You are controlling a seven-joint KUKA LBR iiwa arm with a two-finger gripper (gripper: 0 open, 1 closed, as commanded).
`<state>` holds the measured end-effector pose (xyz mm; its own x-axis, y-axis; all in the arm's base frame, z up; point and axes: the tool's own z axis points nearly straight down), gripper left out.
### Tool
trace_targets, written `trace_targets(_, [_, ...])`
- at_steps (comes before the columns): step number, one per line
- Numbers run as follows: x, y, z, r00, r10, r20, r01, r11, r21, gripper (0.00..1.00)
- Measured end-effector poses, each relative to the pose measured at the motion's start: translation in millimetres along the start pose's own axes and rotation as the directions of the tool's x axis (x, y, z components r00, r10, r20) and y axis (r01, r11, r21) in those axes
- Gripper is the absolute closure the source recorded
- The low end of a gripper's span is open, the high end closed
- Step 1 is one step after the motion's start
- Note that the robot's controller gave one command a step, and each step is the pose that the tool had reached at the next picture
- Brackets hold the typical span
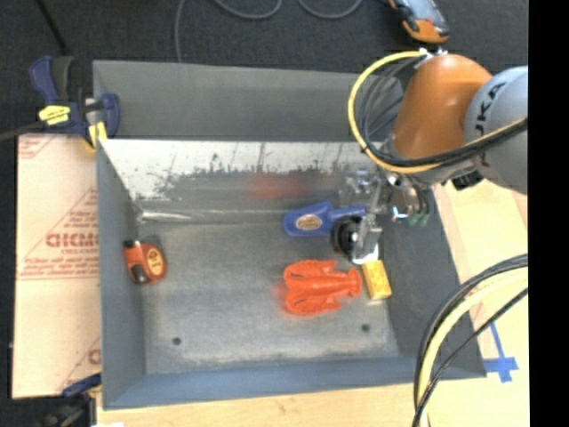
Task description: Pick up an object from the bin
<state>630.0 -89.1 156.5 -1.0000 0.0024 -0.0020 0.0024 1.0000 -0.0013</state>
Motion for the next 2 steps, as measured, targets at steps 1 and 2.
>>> trace_targets(1, [-25.8, 16.2, 77.0, 1.000, -0.015, 0.007, 0.015, 1.000, 0.001, 0.00])
trace_targets(2, [-23.1, 16.9, 87.5, 0.994, 0.104, -0.015, -0.104, 0.995, -0.004, 0.00])
